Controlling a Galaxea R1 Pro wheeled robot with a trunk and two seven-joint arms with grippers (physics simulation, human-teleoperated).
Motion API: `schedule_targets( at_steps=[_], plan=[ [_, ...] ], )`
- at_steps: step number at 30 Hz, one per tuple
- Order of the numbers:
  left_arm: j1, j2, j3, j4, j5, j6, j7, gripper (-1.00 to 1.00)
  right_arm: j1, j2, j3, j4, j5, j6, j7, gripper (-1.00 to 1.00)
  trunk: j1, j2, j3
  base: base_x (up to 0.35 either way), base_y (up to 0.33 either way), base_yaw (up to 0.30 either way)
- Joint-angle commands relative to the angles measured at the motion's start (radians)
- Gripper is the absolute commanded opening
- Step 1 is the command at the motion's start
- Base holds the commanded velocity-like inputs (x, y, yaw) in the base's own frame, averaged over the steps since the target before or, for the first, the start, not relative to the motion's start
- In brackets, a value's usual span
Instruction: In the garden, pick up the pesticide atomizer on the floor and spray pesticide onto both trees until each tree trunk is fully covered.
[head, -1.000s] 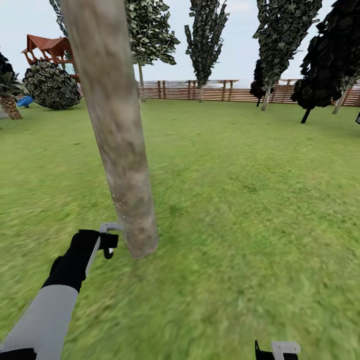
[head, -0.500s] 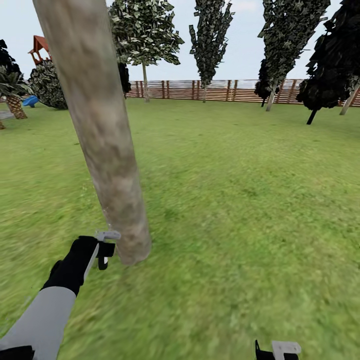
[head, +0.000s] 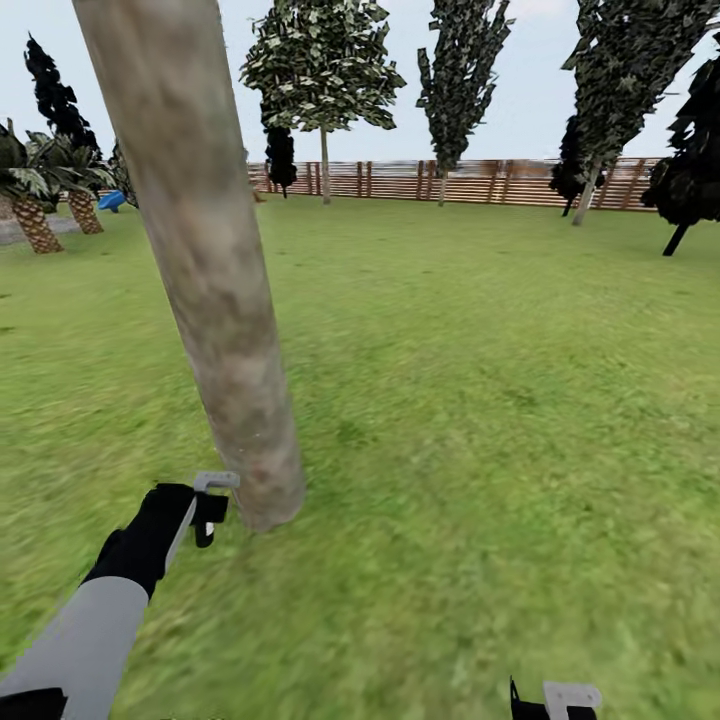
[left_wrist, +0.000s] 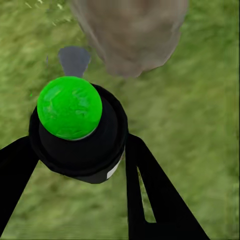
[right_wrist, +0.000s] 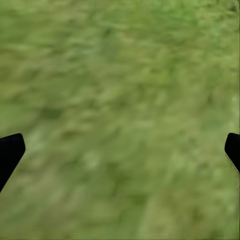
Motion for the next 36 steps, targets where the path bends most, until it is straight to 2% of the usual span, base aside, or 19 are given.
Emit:
schedule_targets(
  at_steps=[1,3,5,7,10,11,14,15,16,18,19,20,21,23,25,31,34,36],
  plan=[
    [0.000,-0.018,-0.001,0.002,-0.012,-0.009,0.000,-1.00,0.000,0.000,0.000,0.000,0.000,0.000,0.000,1.00,0.000,0.000,0.000,0.093,-0.264,0.277],
    [0.000,-0.041,-0.001,0.003,-0.012,-0.014,0.000,-1.00,0.000,0.000,0.000,0.000,0.001,0.000,0.000,1.00,0.000,0.000,0.000,0.099,-0.264,0.277],
    [-0.001,-0.048,-0.004,0.007,-0.014,-0.018,0.001,-1.00,0.000,0.000,0.000,0.000,0.000,0.000,0.000,1.00,0.000,0.000,0.000,0.130,-0.264,0.277],
    [-0.001,-0.037,-0.001,0.013,-0.016,-0.020,0.000,-1.00,0.000,0.000,0.000,0.000,0.000,0.000,0.000,1.00,0.000,0.000,0.000,0.151,-0.264,0.277],
    [-0.001,0.009,0.001,0.021,-0.023,-0.020,0.001,-1.00,0.000,0.000,0.000,0.000,0.000,0.000,0.000,1.00,0.000,0.000,0.000,0.156,-0.263,0.277],
    [-0.001,0.013,-0.001,0.022,-0.024,-0.020,0.001,-1.00,0.000,0.000,0.000,0.000,0.000,0.000,0.000,1.00,0.000,0.000,0.000,0.157,-0.263,0.277],
    [-0.001,-0.005,-0.003,0.026,-0.022,-0.020,0.001,-1.00,0.000,0.001,0.000,0.000,0.000,0.000,0.000,1.00,0.000,0.000,0.000,0.157,-0.263,0.277],
    [0.000,-0.037,-0.003,0.037,-0.022,-0.021,0.001,-1.00,0.000,0.001,0.000,0.000,0.000,0.000,0.000,1.00,0.000,0.000,0.000,0.156,-0.263,0.277],
    [0.000,-0.050,-0.003,0.047,-0.023,-0.022,0.001,-1.00,0.000,0.001,0.000,0.000,0.001,0.000,0.000,1.00,0.000,0.000,0.000,0.152,-0.263,0.277],
    [-0.001,-0.057,-0.003,0.065,-0.024,-0.024,0.001,-1.00,0.000,0.000,0.000,0.000,0.001,0.000,0.000,1.00,0.000,0.000,0.000,0.150,-0.263,0.277],
    [0.000,-0.049,0.000,0.085,-0.026,-0.027,0.001,-1.00,0.000,0.001,0.000,0.000,0.001,0.000,0.000,1.00,0.000,0.000,0.000,0.150,-0.262,0.277],
    [0.001,-0.013,0.004,0.120,-0.027,-0.067,0.002,-1.00,0.000,0.001,0.000,0.000,0.001,0.000,0.000,1.00,0.000,0.000,0.000,0.208,-0.218,0.277],
    [0.001,0.010,0.004,0.140,-0.027,-0.094,0.002,-1.00,0.000,0.001,0.000,0.000,0.001,0.000,0.001,1.00,0.000,0.000,0.000,0.225,-0.199,0.277],
    [0.001,0.031,0.000,0.174,-0.026,-0.123,0.002,-1.00,0.000,0.001,0.000,0.000,0.001,0.000,0.001,1.00,0.000,0.000,0.000,0.237,-0.183,0.271],
    [0.001,0.027,-0.002,0.199,-0.026,-0.133,0.002,-1.00,0.000,0.001,0.000,0.000,0.001,0.000,0.000,1.00,0.000,0.000,0.000,0.238,-0.182,0.129],
    [0.001,-0.027,-0.002,0.192,-0.024,-0.137,0.009,-1.00,0.000,0.000,0.000,0.000,0.001,0.000,0.000,1.00,0.000,0.000,0.000,0.174,-0.196,0.010],
    [0.001,-0.018,-0.002,0.193,-0.026,-0.140,0.038,-1.00,0.000,0.000,-0.001,0.000,0.001,0.000,0.000,1.00,0.000,0.000,0.000,0.028,-0.034,0.000],
    [0.038,0.004,-0.004,0.203,-0.025,-0.173,0.044,-1.00,0.000,0.000,-0.001,0.000,0.001,0.000,0.001,1.00,0.000,0.000,0.000,0.003,-0.004,0.000]
  ],
)
